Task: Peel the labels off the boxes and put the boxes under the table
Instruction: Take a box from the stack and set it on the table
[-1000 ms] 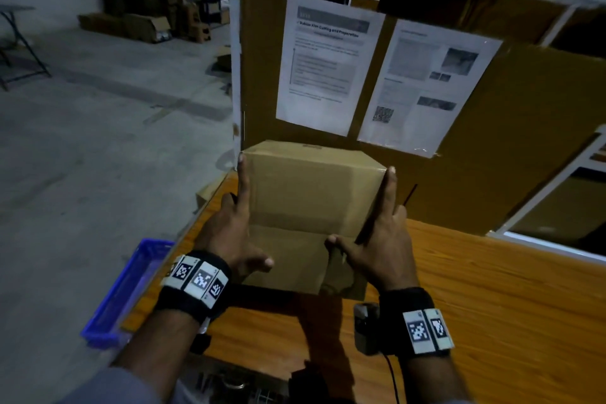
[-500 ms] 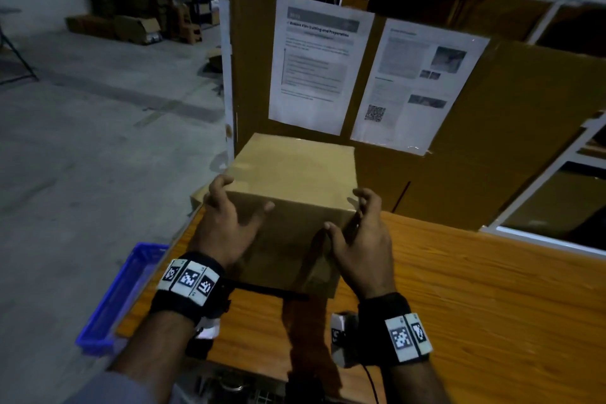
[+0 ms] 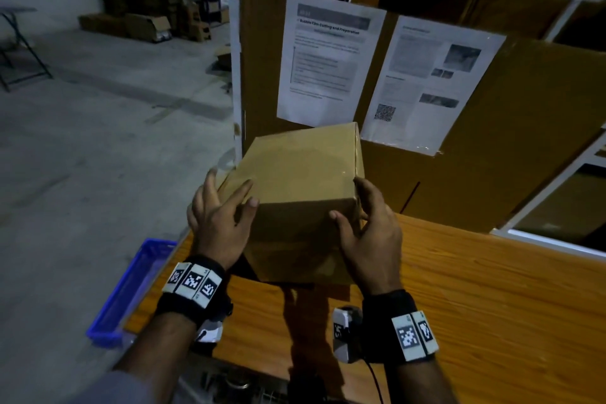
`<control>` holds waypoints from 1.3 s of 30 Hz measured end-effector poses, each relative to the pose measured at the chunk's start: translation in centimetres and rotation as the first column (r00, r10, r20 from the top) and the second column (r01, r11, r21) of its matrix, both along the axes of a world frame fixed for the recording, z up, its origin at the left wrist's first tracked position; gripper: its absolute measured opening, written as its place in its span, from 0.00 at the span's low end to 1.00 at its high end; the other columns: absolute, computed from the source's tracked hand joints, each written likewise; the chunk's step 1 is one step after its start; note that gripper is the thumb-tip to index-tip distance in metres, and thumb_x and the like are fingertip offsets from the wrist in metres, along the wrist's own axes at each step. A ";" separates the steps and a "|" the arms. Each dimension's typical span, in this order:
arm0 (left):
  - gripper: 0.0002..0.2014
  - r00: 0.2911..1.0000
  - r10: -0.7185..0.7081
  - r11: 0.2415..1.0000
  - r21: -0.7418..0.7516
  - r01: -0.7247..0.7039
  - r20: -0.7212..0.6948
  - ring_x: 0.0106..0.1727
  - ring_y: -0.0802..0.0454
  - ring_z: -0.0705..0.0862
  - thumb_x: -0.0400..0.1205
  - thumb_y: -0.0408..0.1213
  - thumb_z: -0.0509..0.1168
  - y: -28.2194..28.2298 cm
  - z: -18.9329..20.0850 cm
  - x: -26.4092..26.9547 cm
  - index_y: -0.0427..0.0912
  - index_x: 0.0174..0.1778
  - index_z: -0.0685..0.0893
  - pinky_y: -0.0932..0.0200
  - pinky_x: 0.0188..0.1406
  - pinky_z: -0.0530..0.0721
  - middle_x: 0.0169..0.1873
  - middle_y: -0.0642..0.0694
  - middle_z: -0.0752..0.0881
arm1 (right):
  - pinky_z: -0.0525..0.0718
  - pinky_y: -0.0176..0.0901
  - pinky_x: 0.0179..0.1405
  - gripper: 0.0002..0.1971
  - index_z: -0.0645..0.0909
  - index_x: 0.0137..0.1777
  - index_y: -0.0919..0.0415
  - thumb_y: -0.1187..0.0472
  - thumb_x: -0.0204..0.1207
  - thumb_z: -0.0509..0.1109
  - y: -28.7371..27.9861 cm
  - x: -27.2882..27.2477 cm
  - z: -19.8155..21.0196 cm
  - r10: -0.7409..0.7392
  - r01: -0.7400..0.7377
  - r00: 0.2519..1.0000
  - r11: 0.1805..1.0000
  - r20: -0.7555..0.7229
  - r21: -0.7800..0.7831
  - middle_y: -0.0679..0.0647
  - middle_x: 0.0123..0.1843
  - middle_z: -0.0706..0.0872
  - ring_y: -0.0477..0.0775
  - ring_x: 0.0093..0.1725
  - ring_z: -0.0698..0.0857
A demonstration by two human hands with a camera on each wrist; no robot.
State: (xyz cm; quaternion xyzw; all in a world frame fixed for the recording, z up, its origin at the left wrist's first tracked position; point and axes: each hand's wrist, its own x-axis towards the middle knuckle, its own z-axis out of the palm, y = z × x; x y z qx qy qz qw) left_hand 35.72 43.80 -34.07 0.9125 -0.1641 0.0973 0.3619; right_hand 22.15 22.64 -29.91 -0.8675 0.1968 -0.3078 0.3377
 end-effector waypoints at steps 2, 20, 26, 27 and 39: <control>0.35 0.997 -0.073 0.995 0.074 0.070 0.033 0.90 0.43 0.55 0.84 0.73 0.41 -0.6 0.5 0.2 0.65 0.84 0.72 0.32 0.87 0.47 0.91 0.48 0.58 | 0.86 0.58 0.68 0.39 0.63 0.86 0.37 0.41 0.77 0.76 0.1 0.2 0.0 -0.003 0.003 1.000 1.000 -0.011 0.009 0.47 0.74 0.80 0.49 0.71 0.78; 0.58 0.922 -0.094 0.993 -0.102 0.060 -0.376 0.70 0.43 0.78 0.60 0.92 0.56 -3.9 7.8 0.8 0.54 0.79 0.69 0.32 0.71 0.78 0.75 0.45 0.75 | 0.81 0.68 0.75 0.53 0.61 0.88 0.50 0.17 0.72 0.62 -1.4 2.5 -2.1 -0.071 0.152 0.968 0.930 -0.242 0.335 0.55 0.84 0.70 0.60 0.80 0.73; 0.67 0.805 -0.248 0.968 -0.179 0.178 -0.539 0.78 0.41 0.74 0.55 0.89 0.67 -2.7 9.9 2.3 0.59 0.89 0.59 0.29 0.77 0.72 0.83 0.46 0.70 | 0.84 0.67 0.72 0.67 0.50 0.91 0.41 0.13 0.56 0.72 -4.3 2.9 -1.6 0.164 0.004 0.942 0.867 -0.293 0.498 0.53 0.83 0.75 0.63 0.74 0.81; 0.64 0.789 -0.283 0.958 -0.196 0.208 -0.546 0.77 0.41 0.74 0.58 0.87 0.67 -2.6 10.4 2.6 0.63 0.89 0.58 0.29 0.78 0.72 0.82 0.47 0.70 | 0.85 0.67 0.71 0.69 0.48 0.91 0.39 0.13 0.53 0.74 -4.4 2.8 -1.4 0.161 -0.002 0.945 0.875 -0.286 0.485 0.53 0.83 0.75 0.63 0.74 0.81; 0.32 0.824 -0.164 0.966 -0.256 0.024 -0.542 0.54 0.44 0.84 0.82 0.26 0.68 1.5 9.6 3.0 0.50 0.81 0.68 0.52 0.35 0.85 0.61 0.45 0.82 | 0.83 0.60 0.65 0.70 0.53 0.91 0.46 0.15 0.52 0.77 0.5 2.1 0.2 -0.029 0.030 0.994 0.999 -0.101 0.013 0.46 0.79 0.77 0.53 0.68 0.73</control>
